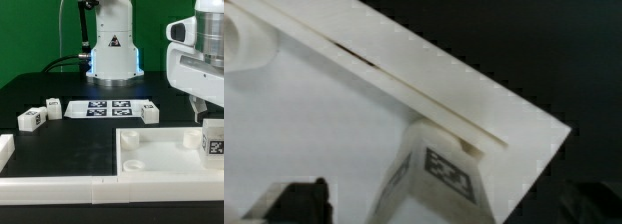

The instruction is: Assemble one leg

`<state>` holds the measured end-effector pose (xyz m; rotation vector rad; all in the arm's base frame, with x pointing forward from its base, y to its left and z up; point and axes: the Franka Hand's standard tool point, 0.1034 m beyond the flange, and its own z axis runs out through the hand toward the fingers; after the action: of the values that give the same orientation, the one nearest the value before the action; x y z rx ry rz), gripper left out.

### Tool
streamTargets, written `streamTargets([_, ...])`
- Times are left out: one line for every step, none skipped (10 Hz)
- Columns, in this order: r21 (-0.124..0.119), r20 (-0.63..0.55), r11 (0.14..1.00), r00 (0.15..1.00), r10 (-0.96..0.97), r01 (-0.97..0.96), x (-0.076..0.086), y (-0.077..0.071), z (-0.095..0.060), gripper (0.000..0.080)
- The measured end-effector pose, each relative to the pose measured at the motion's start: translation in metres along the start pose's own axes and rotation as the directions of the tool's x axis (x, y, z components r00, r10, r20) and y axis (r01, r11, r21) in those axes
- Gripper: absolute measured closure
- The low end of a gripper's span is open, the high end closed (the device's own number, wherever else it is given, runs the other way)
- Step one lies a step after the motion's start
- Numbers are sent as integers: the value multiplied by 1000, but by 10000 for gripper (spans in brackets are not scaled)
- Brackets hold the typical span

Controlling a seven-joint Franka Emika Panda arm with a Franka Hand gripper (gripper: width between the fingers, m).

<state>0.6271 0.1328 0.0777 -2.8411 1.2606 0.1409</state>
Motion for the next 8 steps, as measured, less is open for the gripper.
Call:
streamTargets([-1,0,990,990,-144,144,1,0,1,153])
streamTargets([-2,0,962,962,-273,273,1,1,2,150])
streamTargets([-4,1,924,924,-383,383,3,1,3,150])
streamTargets([-5,3,879,879,-476,476,5,2,3,150])
streamTargets([-5,3,852,852,-523,523,6,2,3,150])
streamTargets([-9,1,779,779,-627,627,8,3,3,150])
streamTargets([-13,1,731,731,-683,683,9,4,3,150])
streamTargets([-13,1,732,732,-681,681,9,4,3,180])
